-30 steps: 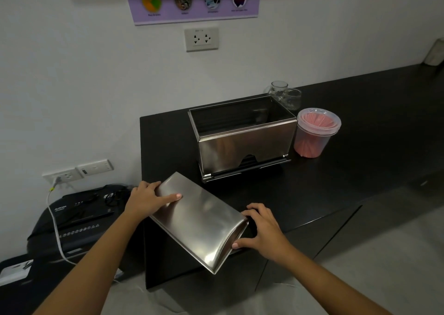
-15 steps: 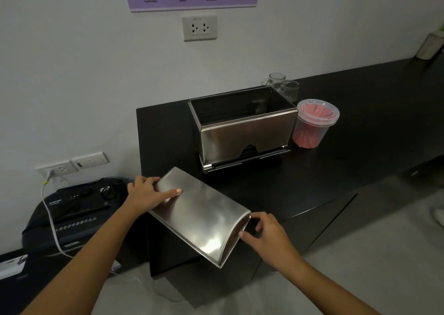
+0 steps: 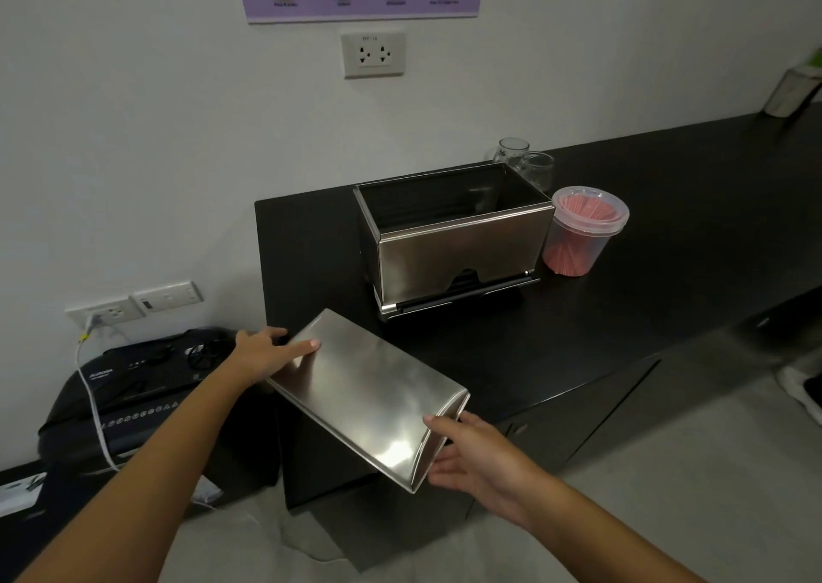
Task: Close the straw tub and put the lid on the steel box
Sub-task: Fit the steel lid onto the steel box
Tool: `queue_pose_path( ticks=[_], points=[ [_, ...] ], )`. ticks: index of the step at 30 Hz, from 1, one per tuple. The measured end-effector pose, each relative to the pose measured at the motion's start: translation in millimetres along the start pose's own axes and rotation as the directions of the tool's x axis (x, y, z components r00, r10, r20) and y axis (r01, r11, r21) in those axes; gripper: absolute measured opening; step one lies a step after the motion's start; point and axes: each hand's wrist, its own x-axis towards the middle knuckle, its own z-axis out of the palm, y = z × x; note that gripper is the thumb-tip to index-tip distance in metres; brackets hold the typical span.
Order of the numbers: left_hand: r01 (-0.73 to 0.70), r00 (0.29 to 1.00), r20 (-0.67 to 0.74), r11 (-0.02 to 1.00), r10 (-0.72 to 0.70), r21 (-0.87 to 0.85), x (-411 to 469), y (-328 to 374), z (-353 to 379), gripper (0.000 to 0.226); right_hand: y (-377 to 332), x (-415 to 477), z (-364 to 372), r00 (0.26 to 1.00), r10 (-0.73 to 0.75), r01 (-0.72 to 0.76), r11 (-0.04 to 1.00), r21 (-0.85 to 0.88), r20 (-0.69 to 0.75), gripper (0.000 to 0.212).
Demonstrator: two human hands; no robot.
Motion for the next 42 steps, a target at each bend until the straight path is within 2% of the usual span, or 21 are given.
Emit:
queue_pose_path(
  ticks=[4,7,14,17,21,25,27,30,36,40,42],
  points=[
    [-0.004,1.0,0.025,1.0,0.004,-0.003,-1.8,-2.8,-5.7,0.075,-6.4,-0.4,2.4,0.999,-0.032,0.032,0.998,-0.057,-0.008,0.034],
    [-0.013,0.999,0.029,0.997,0.015,-0.076,-5.4,-6.5,-6.7,0.07,-15.3,3.5,-3.2,0.997,-0.071,0.067,0.994,-0.091,-0.041,0.033],
    [-0.034,0.993,0.104,0.984,0.053,-0.176,-17.3,-12.0,-8.2,0.055,-31.5,13.6,-13.0,0.99,-0.129,0.126,0.991,-0.049,-0.058,0.016],
    [-0.032,0.989,0.129,0.969,0.066,-0.247,-22.9,-14.8,-7.1,0.054,-30.8,18.2,-15.3,0.98,-0.148,0.143,0.989,-0.04,-0.133,0.025],
    [-0.076,0.989,0.094,0.94,0.113,-0.333,-34.2,-12.2,-3.8,0.051,-31.5,22.0,-20.0,0.967,-0.165,0.16,0.986,-0.039,-0.197,0.035],
    [-0.086,0.991,0.066,0.938,0.115,-0.337,-45.0,-12.4,-0.2,0.06,-37.0,22.7,-26.8,0.952,-0.188,0.176,0.982,-0.072,-0.242,0.039],
    [-0.088,0.993,0.038,0.929,0.109,-0.36,-50.1,-12.4,2.5,0.065,-40.9,20.6,-31.6,0.94,-0.223,0.204,0.974,-0.098,-0.257,0.038],
    [-0.123,0.992,-0.036,0.905,0.119,-0.408,-62.9,-9.1,3.9,0.061,-49.2,14.1,-39.5,0.921,-0.282,0.253,0.958,-0.139,-0.27,0.036],
    [-0.239,0.97,-0.073,0.851,0.232,-0.468,-89.5,4.2,-8.2,0.073,-68.7,0.9,-52.6,0.859,-0.425,0.374,0.901,-0.218,-0.285,0.038],
    [-0.311,0.949,-0.127,0.792,0.289,-0.525,-96.6,20.3,-18.5,0.067,-87.4,-7.3,-59.7,0.84,-0.497,0.446,0.862,-0.241,-0.221,0.042],
    [-0.34,0.94,-0.157,0.794,0.303,-0.503,-94.8,31.5,-24.5,0.053,-100.4,-11.5,-63.1,0.832,-0.516,0.465,0.849,-0.251,-0.204,0.044]
  ],
)
